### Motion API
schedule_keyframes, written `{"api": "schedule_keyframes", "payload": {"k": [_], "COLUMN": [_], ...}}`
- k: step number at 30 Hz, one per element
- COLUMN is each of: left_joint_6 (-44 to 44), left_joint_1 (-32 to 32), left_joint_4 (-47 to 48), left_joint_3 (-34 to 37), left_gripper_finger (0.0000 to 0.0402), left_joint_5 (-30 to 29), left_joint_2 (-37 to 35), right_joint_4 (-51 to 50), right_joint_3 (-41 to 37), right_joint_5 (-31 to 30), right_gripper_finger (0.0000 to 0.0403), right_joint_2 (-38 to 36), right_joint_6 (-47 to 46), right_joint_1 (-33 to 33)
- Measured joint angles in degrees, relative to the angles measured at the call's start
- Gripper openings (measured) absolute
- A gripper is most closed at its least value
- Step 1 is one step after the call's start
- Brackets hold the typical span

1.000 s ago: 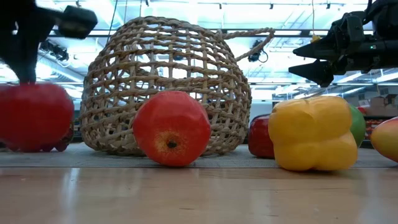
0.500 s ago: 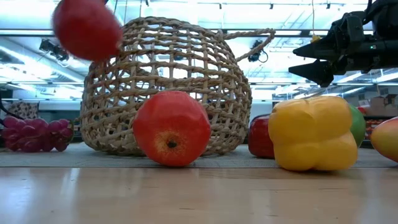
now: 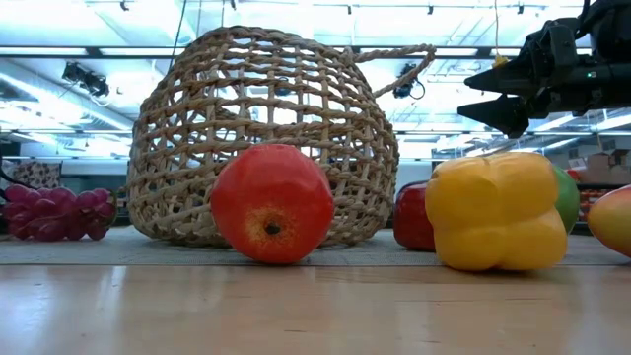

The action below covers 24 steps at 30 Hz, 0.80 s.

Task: Build produce basket
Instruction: Put the red apple into the brown basket

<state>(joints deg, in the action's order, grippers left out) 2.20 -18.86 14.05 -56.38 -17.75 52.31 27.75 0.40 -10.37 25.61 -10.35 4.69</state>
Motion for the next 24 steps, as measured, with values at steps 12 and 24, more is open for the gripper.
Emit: {"api": "schedule_keyframes", "payload": {"k": [12, 24], "left_joint_6": [-4.5, -4.5], "left_joint_1": [9.8, 20.2], "left_joint_4": [-14.0, -18.9], "left_joint_3": [0.0, 0.0], "left_gripper_finger": [0.0008, 0.0009], "left_joint_5": [-0.1, 3.8], "left_joint_2": [0.9, 3.2], "right_joint_4": [0.0, 0.0], "right_joint_3": [0.0, 0.0], "right_joint_5": [0.0, 0.0], "right_gripper_finger": [0.0348, 0.0348], "right_joint_2": [0.0, 0.0], "right_joint_6": [0.0, 0.0], "right_joint_1": [0.0, 0.0]}}
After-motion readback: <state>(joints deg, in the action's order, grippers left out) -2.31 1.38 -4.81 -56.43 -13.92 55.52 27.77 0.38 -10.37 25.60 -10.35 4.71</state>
